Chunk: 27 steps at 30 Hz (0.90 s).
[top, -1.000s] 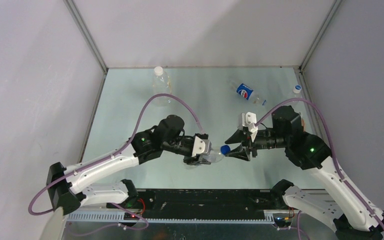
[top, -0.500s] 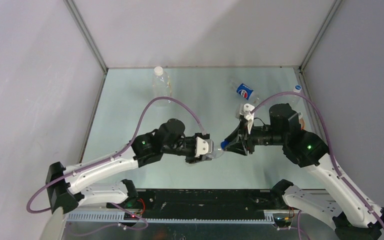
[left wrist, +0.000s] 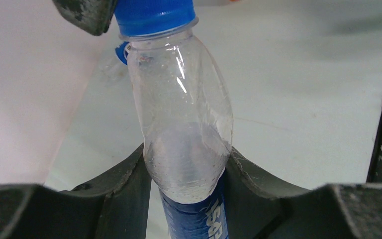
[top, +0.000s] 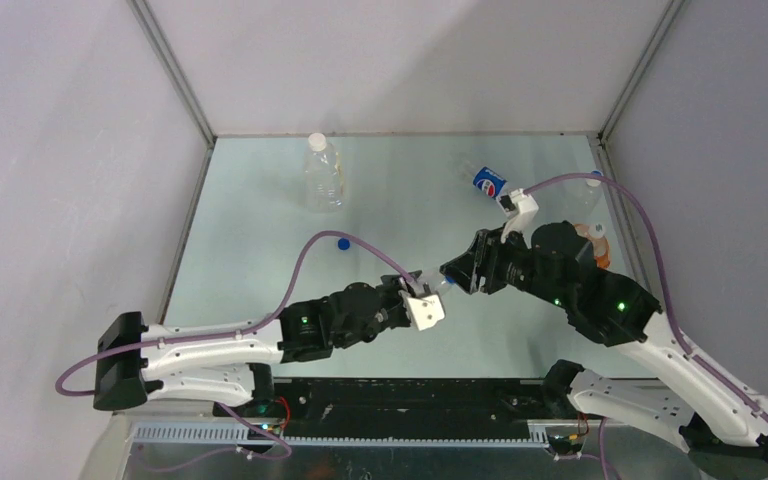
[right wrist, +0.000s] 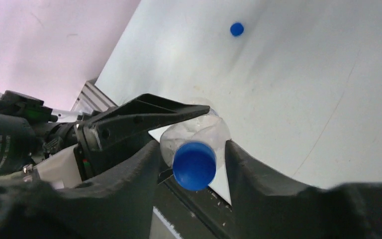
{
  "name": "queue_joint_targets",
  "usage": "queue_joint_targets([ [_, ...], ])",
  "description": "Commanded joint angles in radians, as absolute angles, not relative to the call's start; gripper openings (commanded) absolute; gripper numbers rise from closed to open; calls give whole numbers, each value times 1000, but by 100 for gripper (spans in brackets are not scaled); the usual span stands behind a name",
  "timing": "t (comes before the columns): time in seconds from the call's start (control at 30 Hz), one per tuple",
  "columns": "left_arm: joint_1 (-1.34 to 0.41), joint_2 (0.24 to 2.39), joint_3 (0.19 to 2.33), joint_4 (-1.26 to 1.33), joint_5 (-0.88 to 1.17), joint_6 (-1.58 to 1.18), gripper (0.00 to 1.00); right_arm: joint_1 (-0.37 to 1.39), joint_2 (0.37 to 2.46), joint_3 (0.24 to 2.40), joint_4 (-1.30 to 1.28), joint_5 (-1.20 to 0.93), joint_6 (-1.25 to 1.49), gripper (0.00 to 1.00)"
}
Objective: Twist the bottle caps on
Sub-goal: Screw the bottle cap onto the plastic bottle.
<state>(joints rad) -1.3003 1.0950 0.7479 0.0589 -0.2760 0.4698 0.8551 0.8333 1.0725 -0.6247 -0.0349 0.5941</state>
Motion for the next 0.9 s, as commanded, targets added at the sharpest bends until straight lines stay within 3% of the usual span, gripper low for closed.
queue_joint_targets([
  [0.0, -1281, 1085, 737, 243, -337, 384, 0, 889, 763, 1048, -467, 95, 551, 68],
  [0.07, -1275, 1082, 726, 258, -308, 347, 0, 893, 737, 1002, -401, 92, 501, 78],
  [0.13, -1268, 1082, 721, 271, -278, 315, 0, 894, 719, 956, -338, 81, 470, 82],
  [0.47, -1262, 1084, 730, 294, -212, 254, 0, 913, 735, 872, -215, 53, 427, 78],
  [0.53, -1262, 1087, 735, 294, -204, 247, 0, 918, 735, 859, -200, 54, 426, 72],
  [0.6, -1261, 1087, 736, 297, -197, 239, 0, 922, 735, 847, -190, 62, 425, 60],
  [0.67, -1261, 1085, 736, 297, -197, 230, 1, 921, 736, 843, -192, 67, 421, 45],
  [0.77, -1260, 1076, 727, 298, -209, 211, 8, 921, 735, 843, -203, 71, 398, 12],
  [0.83, -1259, 1062, 717, 303, -235, 199, 26, 921, 730, 844, -209, 78, 381, 0],
  [0.87, -1258, 1049, 713, 302, -254, 196, 48, 922, 724, 844, -211, 79, 375, 0],
])
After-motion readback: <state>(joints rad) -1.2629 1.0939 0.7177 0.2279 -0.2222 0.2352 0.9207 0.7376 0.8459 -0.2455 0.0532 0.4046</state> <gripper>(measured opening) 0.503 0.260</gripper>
